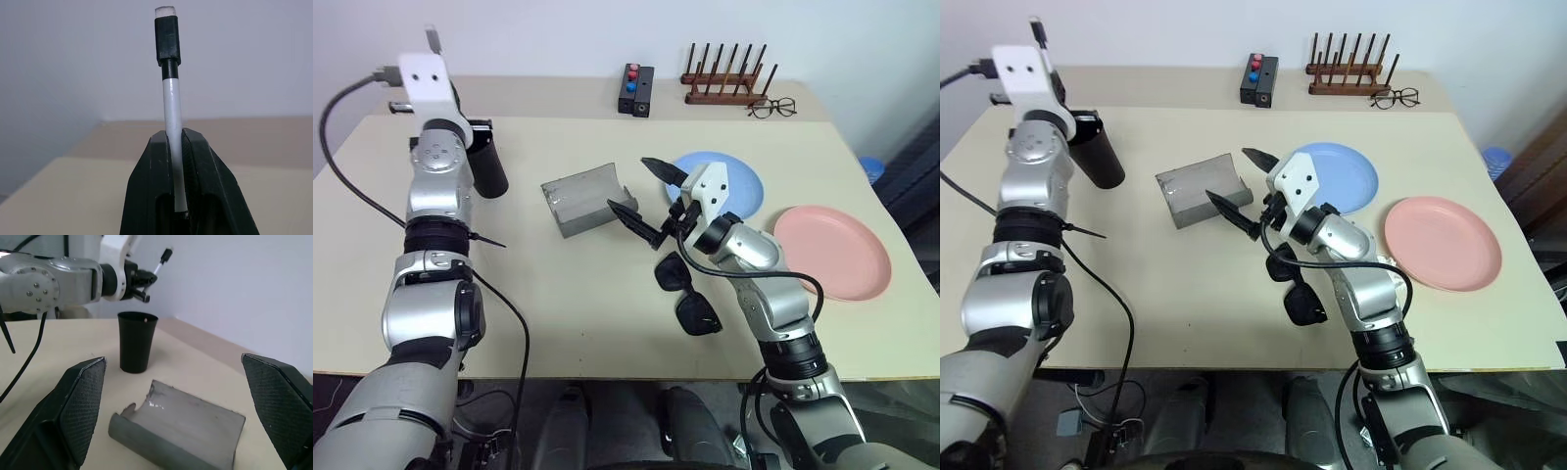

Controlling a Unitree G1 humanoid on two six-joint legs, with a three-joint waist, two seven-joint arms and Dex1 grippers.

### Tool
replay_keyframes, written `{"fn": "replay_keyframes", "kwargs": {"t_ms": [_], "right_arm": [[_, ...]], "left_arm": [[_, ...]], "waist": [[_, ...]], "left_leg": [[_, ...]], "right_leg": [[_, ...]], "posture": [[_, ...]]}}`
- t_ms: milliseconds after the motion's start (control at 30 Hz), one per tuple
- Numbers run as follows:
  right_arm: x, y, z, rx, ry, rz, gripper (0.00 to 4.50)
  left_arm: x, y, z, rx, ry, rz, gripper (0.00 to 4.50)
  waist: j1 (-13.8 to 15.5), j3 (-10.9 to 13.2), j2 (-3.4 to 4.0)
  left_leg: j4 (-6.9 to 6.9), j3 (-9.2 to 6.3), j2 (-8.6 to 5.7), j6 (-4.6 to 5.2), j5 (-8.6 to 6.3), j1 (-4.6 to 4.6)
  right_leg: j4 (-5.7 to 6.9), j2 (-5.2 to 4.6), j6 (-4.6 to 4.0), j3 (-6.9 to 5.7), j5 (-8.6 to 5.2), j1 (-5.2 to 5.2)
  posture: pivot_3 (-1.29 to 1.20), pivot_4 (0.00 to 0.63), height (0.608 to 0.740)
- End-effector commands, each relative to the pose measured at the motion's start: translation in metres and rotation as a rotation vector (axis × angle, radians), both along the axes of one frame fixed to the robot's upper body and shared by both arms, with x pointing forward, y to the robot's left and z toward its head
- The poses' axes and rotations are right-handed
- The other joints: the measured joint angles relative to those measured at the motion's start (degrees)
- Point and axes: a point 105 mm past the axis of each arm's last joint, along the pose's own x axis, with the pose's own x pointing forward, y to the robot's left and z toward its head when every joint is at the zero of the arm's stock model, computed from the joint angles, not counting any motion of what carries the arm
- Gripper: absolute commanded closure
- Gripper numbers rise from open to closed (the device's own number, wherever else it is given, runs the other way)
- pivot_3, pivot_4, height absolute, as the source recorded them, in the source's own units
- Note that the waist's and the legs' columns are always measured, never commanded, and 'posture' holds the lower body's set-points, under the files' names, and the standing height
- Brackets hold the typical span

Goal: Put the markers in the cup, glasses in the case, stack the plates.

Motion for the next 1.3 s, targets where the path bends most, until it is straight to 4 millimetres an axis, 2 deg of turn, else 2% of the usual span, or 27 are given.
{"fn": "replay_keyframes", "kwargs": {"t_ms": [33, 500, 767, 867, 967, 1200, 1300], "right_arm": [[-0.01, -0.001, 0.014, 0.028, -0.057, -0.009, 0.0], [-0.008, -0.001, 0.021, 0.033, -0.066, -0.014, 0.0], [-0.007, 0.002, 0.021, 0.037, -0.065, -0.005, 0.0], [-0.008, 0.003, 0.02, 0.037, -0.063, -0.004, 0.0], [-0.008, 0.003, 0.019, 0.038, -0.061, -0.003, 0.0], [-0.008, 0.005, 0.019, 0.042, -0.058, 0.0, 0.0], [-0.008, 0.005, 0.019, 0.044, -0.058, 0.001, 0.0]], "left_arm": [[0.0, -0.008, 0.011, 0.042, -0.049, -0.033, 4.47], [-0.014, 0.001, -0.023, -0.005, -0.051, 0.007, 4.47], [-0.017, 0.005, -0.023, -0.034, -0.063, 0.014, 4.47], [-0.018, 0.008, -0.021, -0.021, -0.069, 0.042, 3.38], [-0.018, 0.008, -0.02, -0.01, -0.066, 0.048, 2.0], [-0.018, 0.009, -0.018, -0.021, -0.072, 0.052, 2.0], [-0.022, 0.012, -0.005, -0.049, -0.132, 0.063, 2.0]], "waist": [[-0.1, 0.0, -0.01], [-0.5, 0.0, 0.0], [-0.5, 0.0, 0.0], [-0.5, 0.0, 0.0], [-0.5, 0.0, 0.0], [-0.5, 0.0, 0.0], [-0.5, 0.0, 0.0]], "left_leg": [[-0.01, 0.0, 0.0, -0.01, 0.0, 0.0], [-0.01, 0.0, 0.01, -0.1, 0.07, 0.05], [-0.01, 0.0, 0.01, -0.1, 0.08, 0.06], [-0.01, -0.01, 0.01, -0.1, 0.08, 0.06], [-0.01, 0.0, 0.01, -0.1, 0.08, 0.06], [-0.01, -0.01, 0.01, -0.1, 0.08, 0.06], [-0.01, -0.01, 0.01, -0.1, 0.08, 0.06]], "right_leg": [[0.01, 0.0, 0.0, 0.0, 0.0, -0.01], [0.08, 0.0, -0.01, 0.0, 0.0, 0.01], [0.08, 0.0, -0.01, 0.0, 0.0, 0.02], [0.08, 0.0, -0.01, 0.0, 0.0, 0.02], [0.08, 0.0, -0.01, 0.0, 0.0, 0.02], [0.08, 0.0, -0.01, 0.0, 0.0, 0.02], [0.08, 0.0, -0.01, 0.0, 0.0, 0.02]], "posture": [[0.0, 0.15, 0.74], [0.0, 0.15, 0.74], [0.0, 0.15, 0.74], [0.0, 0.15, 0.74], [0.0, 0.15, 0.74], [0.0, 0.15, 0.74], [0.0, 0.15, 0.74]]}}
